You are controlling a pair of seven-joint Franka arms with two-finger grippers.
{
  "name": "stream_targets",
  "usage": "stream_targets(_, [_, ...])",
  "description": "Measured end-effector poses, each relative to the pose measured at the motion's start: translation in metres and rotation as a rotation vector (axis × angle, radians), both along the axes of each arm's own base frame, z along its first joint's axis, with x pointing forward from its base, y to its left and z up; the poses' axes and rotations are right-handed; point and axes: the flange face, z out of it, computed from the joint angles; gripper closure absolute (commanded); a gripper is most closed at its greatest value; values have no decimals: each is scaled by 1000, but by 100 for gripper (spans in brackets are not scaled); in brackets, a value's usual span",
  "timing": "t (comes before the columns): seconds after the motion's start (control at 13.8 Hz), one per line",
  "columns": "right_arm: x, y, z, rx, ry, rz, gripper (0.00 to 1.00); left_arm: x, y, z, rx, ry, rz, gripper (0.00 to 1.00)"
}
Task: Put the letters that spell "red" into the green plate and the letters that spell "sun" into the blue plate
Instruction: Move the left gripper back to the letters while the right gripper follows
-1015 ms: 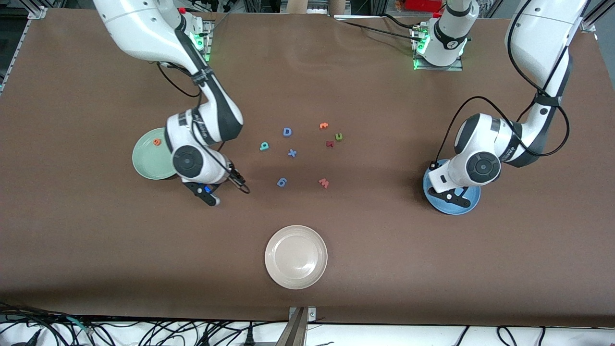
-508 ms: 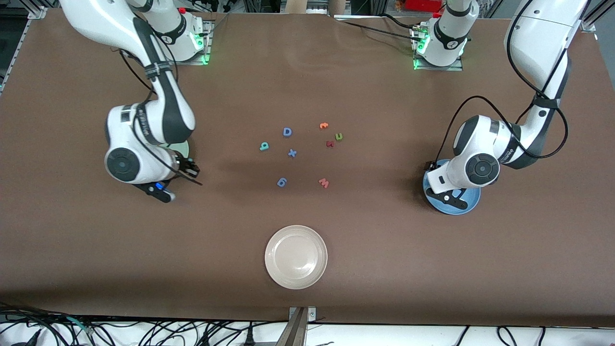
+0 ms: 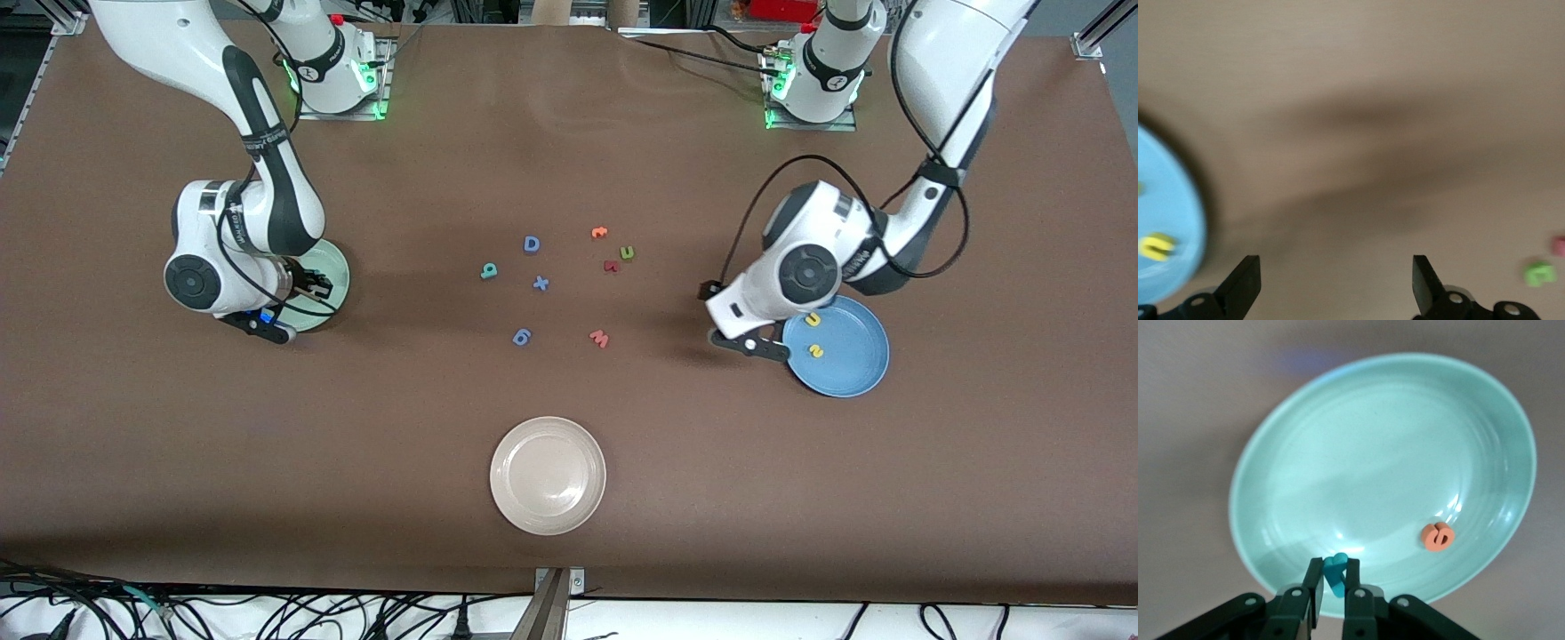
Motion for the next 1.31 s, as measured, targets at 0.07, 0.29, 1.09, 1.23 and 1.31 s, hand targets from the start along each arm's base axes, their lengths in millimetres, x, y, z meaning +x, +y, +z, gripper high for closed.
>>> stream_targets(0.07, [-5,-4,-5,1,5,4,100,-8,-19,3,-15,-14,12,0])
stream_targets(0.29, [-14,-17,-15,5,10,10,94,-43,-66,-3,-72,-66,88,0])
stream_targets(1.09, [4,6,28,11,-19,-51,2,-131,-133,-41,-28,-152,170,0])
stream_targets(1.23, [15,53,54,-9,-50,-128,2,-139,-132,-50,-26,-153,163,0])
stream_targets(1.31, [16,83,62,-19,-67,-168,2,-142,-133,-52,-26,-150,161,0])
